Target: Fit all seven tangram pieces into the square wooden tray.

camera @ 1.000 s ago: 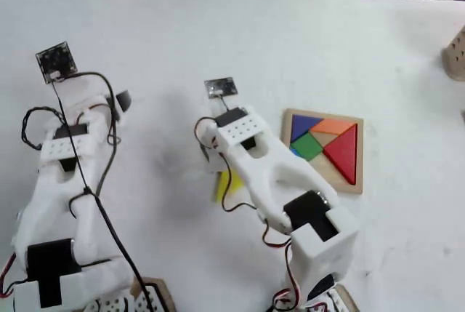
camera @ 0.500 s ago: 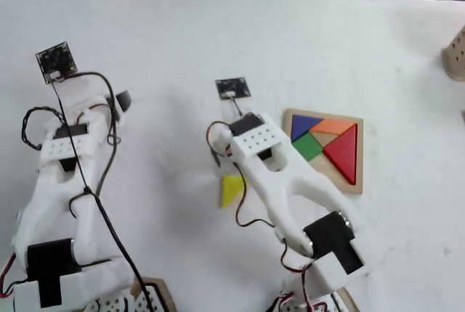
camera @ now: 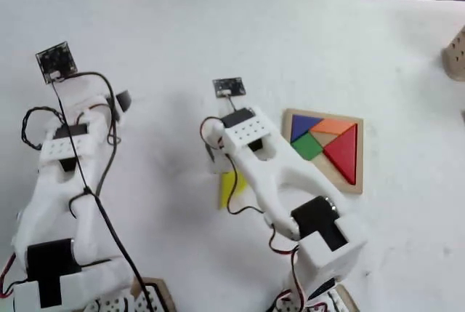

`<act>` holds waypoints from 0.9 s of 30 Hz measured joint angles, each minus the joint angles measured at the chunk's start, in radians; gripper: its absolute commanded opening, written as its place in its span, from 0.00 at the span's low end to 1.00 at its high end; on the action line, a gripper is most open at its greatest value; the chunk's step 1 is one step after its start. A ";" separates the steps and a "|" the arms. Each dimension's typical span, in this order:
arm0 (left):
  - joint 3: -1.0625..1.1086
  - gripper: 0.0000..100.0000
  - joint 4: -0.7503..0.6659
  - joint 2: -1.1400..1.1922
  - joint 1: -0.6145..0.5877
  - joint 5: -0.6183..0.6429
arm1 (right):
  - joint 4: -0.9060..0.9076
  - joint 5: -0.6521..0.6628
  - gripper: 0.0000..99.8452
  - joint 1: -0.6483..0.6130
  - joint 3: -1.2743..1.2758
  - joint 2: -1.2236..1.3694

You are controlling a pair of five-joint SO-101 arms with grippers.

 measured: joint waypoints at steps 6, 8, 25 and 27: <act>0.000 0.27 0.000 0.000 0.000 0.000 | 0.003 -0.002 0.25 -0.012 -0.002 0.006; 0.000 0.27 0.000 0.000 0.000 0.000 | 0.005 -0.002 0.25 -0.012 -0.002 0.006; 0.000 0.27 0.000 0.000 0.000 0.000 | 0.087 0.000 0.29 -0.015 -0.087 0.091; 0.000 0.27 0.000 0.000 0.000 0.000 | 0.114 0.000 0.29 -0.025 -0.114 0.114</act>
